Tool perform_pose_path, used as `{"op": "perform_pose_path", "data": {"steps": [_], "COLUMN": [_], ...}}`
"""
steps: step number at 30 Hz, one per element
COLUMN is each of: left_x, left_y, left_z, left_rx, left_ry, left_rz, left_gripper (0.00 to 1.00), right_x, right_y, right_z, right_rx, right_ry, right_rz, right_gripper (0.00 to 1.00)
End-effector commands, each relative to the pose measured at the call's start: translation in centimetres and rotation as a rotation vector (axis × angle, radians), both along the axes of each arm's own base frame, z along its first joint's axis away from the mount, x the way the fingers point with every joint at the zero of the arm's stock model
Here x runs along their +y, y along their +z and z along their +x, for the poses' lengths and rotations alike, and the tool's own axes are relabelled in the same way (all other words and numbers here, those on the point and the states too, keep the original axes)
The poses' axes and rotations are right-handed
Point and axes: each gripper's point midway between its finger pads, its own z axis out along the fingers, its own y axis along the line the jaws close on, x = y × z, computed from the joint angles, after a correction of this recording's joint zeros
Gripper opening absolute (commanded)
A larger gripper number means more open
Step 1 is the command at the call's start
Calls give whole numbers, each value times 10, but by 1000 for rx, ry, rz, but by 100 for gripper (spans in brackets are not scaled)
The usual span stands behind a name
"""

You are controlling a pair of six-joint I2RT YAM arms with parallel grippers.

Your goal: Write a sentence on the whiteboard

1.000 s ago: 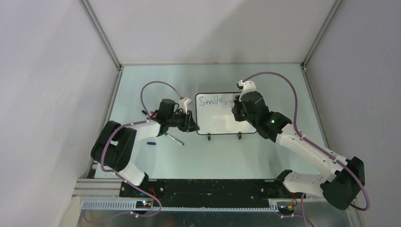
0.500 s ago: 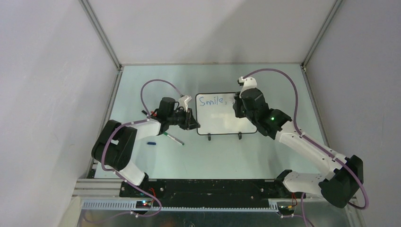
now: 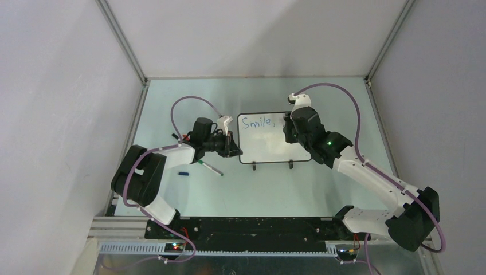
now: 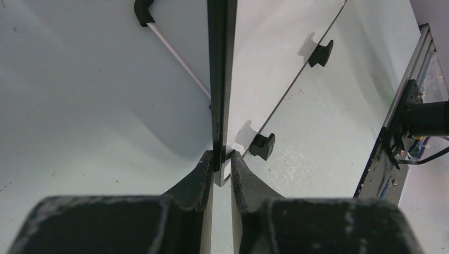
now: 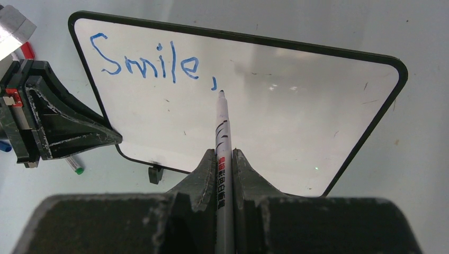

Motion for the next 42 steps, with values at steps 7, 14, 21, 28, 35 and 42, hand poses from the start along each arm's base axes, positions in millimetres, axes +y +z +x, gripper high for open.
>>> {"op": "perform_pose_path", "data": {"steps": [7,14,21,28,35,42], "left_x": [-4,-4,-4,-3,-4,-3], "left_y": [15,14,15,15,15,13], "left_z": [12,11,11,11,11,11], "left_rx": [-54,-49,-53,-56,-53,-44], "left_ry": [-5,-6,-7,-3,-5,-1], "left_rz": [-18,-20,-20,-18,-21,-15], "left_gripper": [17,17,17,17,17,17], "right_x": [2,9,9,10,12,9], "right_y": [23,26,23,16,12,7], "right_z": [1,-3,-1,2,4,10], "right_rx": [-49,-103,-96,-82,-65,-54], "right_ry": [-5,32,28,31,41,10], "right_rz": [31,72,67,53,35,11], "right_gripper": [0,0,0,0,0,0]}}
